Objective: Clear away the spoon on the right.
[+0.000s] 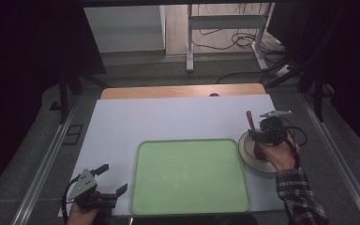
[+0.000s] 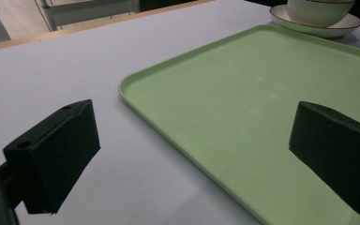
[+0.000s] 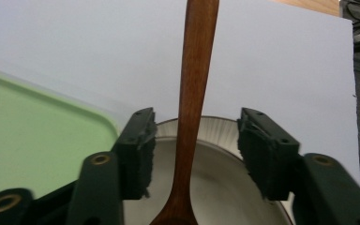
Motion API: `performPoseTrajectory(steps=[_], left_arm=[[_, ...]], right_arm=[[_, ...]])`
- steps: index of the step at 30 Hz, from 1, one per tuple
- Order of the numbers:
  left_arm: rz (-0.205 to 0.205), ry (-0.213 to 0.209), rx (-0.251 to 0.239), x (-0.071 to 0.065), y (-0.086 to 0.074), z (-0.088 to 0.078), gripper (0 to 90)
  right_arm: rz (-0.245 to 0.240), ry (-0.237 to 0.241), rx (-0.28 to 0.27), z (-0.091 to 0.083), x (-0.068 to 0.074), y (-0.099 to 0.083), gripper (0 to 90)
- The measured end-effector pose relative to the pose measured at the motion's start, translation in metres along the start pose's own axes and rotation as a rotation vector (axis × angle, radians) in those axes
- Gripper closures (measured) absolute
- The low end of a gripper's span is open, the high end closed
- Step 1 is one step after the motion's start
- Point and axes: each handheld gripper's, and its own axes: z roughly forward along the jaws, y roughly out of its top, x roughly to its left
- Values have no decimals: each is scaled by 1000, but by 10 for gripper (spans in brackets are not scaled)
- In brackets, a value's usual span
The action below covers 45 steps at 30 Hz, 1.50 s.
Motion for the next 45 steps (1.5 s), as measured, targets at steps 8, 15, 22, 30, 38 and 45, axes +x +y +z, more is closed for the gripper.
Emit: performPoseTrajectory(steps=[8, 15, 22, 30, 38, 45], left_arm=[[-4, 2, -5, 0, 0, 0, 15], [-1, 3, -3, 0, 0, 0, 15], [-8, 4, -5, 0, 0, -1, 15], [-12, 5, -3, 1, 0, 0, 15], [-14, 6, -2, 1, 0, 0, 15], [-13, 6, 0, 1, 0, 0, 15]], right_arm=[[14, 36, 15, 9, -3, 14, 611], [21, 23, 56, 22, -3, 21, 704], [1, 7, 53, 22, 2, 24, 779], [-7, 31, 43, 6, 3, 32, 781], [-28, 54, 36, -8, 5, 38, 781], [-50, 69, 47, -23, 10, 45, 781]])
